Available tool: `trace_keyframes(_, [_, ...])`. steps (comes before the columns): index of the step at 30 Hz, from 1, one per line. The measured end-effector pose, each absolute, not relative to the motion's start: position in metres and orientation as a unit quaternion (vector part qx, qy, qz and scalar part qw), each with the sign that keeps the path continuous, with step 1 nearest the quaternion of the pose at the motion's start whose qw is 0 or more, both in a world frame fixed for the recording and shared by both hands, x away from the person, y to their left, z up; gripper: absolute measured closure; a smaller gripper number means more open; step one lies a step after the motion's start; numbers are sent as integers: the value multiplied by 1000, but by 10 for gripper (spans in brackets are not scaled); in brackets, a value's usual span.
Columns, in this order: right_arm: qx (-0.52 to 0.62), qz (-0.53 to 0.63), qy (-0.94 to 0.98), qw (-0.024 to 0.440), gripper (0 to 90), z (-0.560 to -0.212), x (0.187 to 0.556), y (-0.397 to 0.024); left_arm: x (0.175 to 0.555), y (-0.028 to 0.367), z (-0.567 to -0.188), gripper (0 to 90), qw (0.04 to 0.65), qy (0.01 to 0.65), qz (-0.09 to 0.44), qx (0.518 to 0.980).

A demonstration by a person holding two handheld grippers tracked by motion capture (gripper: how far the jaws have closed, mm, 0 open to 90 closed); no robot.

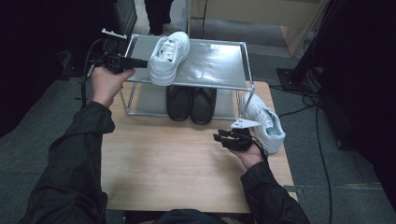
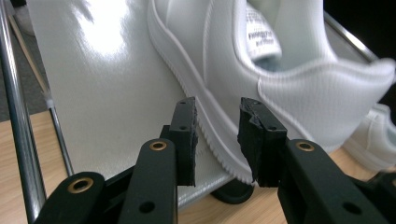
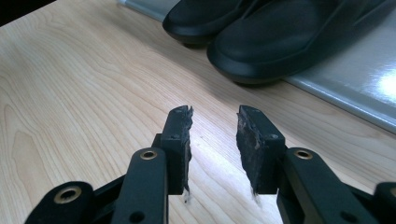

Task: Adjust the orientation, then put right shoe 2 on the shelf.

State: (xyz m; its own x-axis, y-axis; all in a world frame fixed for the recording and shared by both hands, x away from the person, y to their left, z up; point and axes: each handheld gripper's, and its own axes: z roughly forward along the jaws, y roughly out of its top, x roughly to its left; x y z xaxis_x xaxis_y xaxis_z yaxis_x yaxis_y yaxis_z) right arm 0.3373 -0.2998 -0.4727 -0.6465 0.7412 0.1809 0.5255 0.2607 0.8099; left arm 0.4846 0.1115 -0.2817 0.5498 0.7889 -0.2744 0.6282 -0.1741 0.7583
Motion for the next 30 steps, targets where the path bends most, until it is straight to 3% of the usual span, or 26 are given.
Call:
trace_keyframes(6, [414,455,778,127,647,-470,334,-315,482,110,-299,668,452,464,74,758])
trace_keyframes(23, [432,452,767,142,647,-468,334,-335,476,107,-296,695,458,456,62,760])
trace_keyframes(30, [442,447,761,160,639,-460,333,-349,470,106,-300,660,462,447,55,764])
